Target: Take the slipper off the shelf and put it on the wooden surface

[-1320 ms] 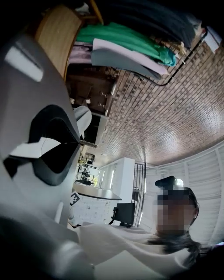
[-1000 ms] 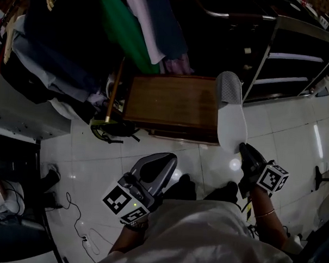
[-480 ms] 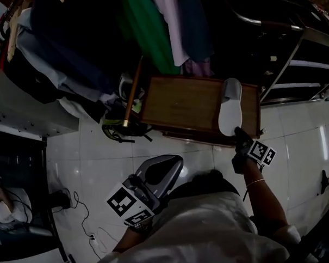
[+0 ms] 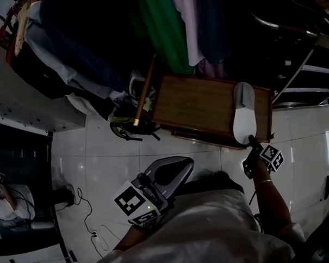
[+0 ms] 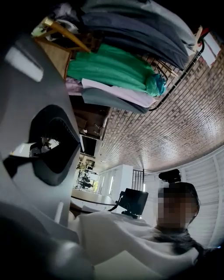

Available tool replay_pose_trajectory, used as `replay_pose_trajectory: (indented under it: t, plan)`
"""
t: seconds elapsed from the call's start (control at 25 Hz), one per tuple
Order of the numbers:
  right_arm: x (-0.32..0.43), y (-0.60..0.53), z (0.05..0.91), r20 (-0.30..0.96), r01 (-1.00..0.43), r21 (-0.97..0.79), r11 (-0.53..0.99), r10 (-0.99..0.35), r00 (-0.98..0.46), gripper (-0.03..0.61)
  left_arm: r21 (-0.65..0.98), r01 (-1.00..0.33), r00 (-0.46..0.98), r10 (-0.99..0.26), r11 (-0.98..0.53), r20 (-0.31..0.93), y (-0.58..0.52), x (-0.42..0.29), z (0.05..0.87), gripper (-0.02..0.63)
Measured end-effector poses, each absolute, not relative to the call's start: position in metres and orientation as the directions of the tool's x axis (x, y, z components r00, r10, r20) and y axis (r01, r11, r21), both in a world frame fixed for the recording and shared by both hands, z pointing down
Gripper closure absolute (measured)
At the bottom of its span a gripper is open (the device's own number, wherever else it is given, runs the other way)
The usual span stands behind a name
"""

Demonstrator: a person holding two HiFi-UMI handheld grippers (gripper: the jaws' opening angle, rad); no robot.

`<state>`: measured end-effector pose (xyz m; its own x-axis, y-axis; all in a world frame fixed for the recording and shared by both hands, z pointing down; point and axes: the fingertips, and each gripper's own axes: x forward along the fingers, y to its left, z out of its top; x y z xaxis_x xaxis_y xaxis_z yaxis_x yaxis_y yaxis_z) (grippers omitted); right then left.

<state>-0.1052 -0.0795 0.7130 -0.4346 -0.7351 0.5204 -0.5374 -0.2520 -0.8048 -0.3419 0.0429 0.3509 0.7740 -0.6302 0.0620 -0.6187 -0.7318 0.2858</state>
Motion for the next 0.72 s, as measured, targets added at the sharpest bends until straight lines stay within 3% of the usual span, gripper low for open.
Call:
replay_pose_trajectory:
  t: [0.12, 0.28, 0.48, 0.72]
  plan:
    - [-0.096, -0.069, 0.71, 0.563, -0.569, -0.767, -0.297, -0.736, -0.375, 0.321, 0.312, -0.605, 0.782, -0.62, -0.733, 0.059, 0.045, -0.345, 0.352, 0.614]
    - [-0.08, -0.055, 0.676, 0.596, -0.658, -0.683, -0.317, -0.762, -0.252, 0.29, 0.34, -0.544, 0.822, -0.568, -0.767, 0.033, 0.04, -0.34, 0.356, 0.614]
    - [-0.081, -0.019, 0.565, 0.435, -0.828, -0.56, -0.022, -0.859, -0.271, 0.304, 0.359, -0.445, 0.879, -0.477, -0.821, -0.001, 0.04, -0.323, 0.362, 0.614]
    - [-0.094, 0.051, 0.439, 0.24, -0.854, -0.43, 0.294, -0.874, -0.422, 0.311, 0.313, -0.421, 0.897, -0.441, -0.851, 0.007, 0.061, -0.297, 0.348, 0.614]
